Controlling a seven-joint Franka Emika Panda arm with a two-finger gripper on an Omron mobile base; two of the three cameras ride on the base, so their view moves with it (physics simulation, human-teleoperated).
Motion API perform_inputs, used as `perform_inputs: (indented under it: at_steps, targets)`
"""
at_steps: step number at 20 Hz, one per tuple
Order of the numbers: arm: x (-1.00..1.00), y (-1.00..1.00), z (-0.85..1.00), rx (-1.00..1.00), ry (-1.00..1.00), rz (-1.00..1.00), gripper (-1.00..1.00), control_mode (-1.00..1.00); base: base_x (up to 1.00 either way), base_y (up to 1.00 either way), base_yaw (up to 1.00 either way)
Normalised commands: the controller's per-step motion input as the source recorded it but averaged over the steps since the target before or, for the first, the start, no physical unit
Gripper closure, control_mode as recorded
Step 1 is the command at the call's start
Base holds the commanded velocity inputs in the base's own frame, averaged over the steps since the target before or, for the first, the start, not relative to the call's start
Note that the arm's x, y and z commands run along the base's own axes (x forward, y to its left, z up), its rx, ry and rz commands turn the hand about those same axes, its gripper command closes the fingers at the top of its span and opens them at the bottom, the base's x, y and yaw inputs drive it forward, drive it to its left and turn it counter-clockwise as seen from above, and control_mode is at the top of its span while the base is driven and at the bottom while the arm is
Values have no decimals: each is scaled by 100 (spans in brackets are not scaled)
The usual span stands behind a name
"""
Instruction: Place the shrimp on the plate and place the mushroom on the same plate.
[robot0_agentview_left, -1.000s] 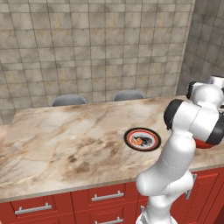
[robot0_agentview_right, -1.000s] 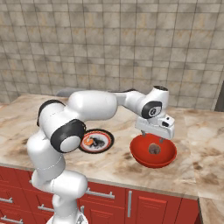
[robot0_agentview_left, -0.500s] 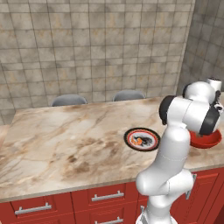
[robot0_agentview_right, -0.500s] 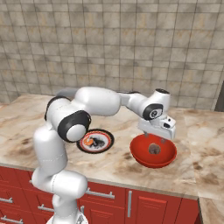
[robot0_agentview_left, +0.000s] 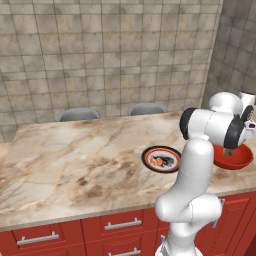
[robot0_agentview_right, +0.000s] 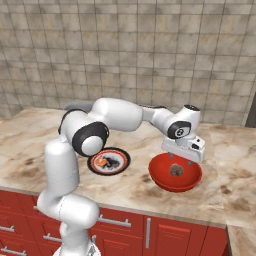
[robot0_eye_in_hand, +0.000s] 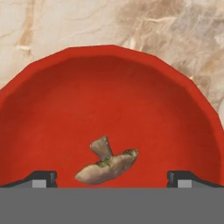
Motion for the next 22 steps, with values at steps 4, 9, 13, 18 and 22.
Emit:
perform_inputs:
  at_steps: [4, 9, 13, 18, 22]
  targets:
    - [0, 1, -10, 0, 0, 0, -100, -100, 0, 0, 0]
    - [0, 1, -6, 0, 0, 0, -100, -100, 0, 0, 0]
    - [0, 6, -4, 0, 0, 0, -100, -100, 0, 0, 0]
    - [-2, 12, -2, 0, 0, 0, -100, -100, 0, 0, 0]
    - [-5, 13, -1, 0, 0, 0, -100, -100, 0, 0, 0]
